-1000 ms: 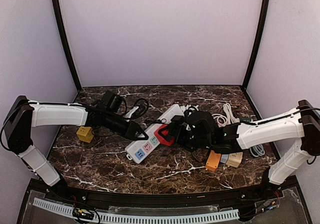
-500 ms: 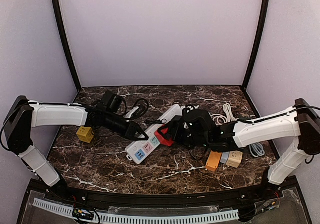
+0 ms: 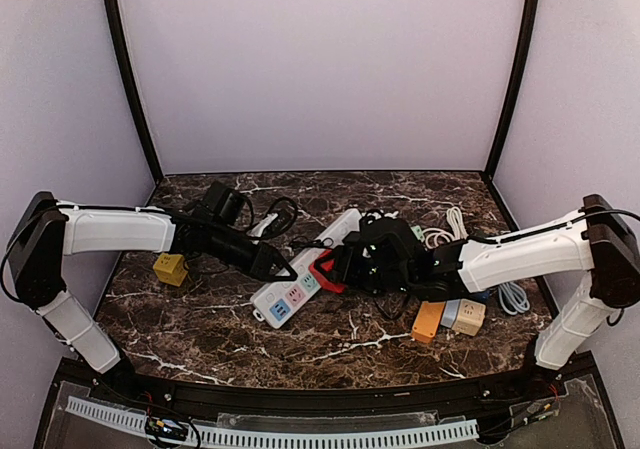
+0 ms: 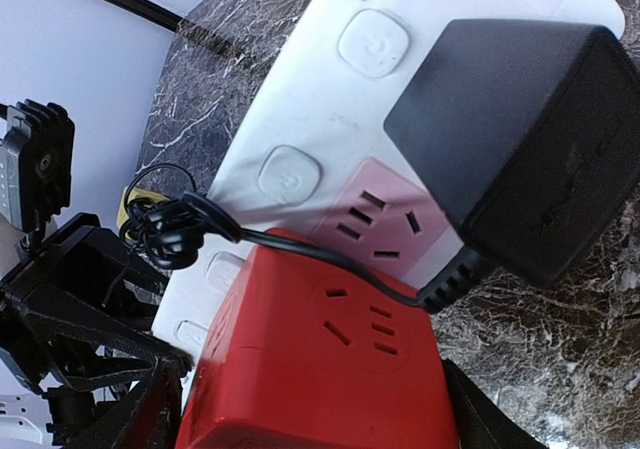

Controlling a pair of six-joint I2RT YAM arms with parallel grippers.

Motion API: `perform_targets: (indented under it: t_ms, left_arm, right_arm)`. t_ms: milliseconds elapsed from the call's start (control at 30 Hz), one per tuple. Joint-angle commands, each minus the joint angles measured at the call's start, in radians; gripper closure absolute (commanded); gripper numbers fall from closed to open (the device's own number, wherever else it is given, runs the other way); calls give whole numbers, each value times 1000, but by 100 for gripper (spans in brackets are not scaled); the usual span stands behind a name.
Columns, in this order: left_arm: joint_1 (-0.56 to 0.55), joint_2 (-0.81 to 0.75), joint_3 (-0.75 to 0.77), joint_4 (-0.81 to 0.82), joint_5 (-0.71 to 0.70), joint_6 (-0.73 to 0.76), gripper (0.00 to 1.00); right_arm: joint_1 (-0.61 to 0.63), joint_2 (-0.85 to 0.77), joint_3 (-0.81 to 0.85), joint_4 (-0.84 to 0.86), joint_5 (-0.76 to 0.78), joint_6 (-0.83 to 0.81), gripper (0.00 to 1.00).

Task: Pull the plug off the socket

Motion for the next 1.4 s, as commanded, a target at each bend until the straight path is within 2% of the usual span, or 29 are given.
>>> perform_targets:
  t_ms: [0,133,200,367,533,967,1367]
  left_arm:
    - [-10,-55,18,105,97,53,99]
    - [-9,-57,19,97,91,60,99]
    - [-9,-56,20,91,86,64,99]
    - [-9,-49,31,51,51,101,99]
    - [-9,-49,38,16,14,130,99]
    - [-10,-24,56,-29,-18,163,99]
    - [-10,-2,67,-87,-212,148,99]
  right_arm:
    - [-8,20,23,-17,17,-27,33]
    - [-7,19,20,-21,18,-28,38]
    - [-8,16,20,-21,19,-30,45]
    - [-14,-4,9,-19,11,-26,70]
    - [-41,-36,-25,6,-32,14,100]
    - [-68,-76,-50,22,-73,27,100]
    - [-19,-34,-12,3,-27,69,100]
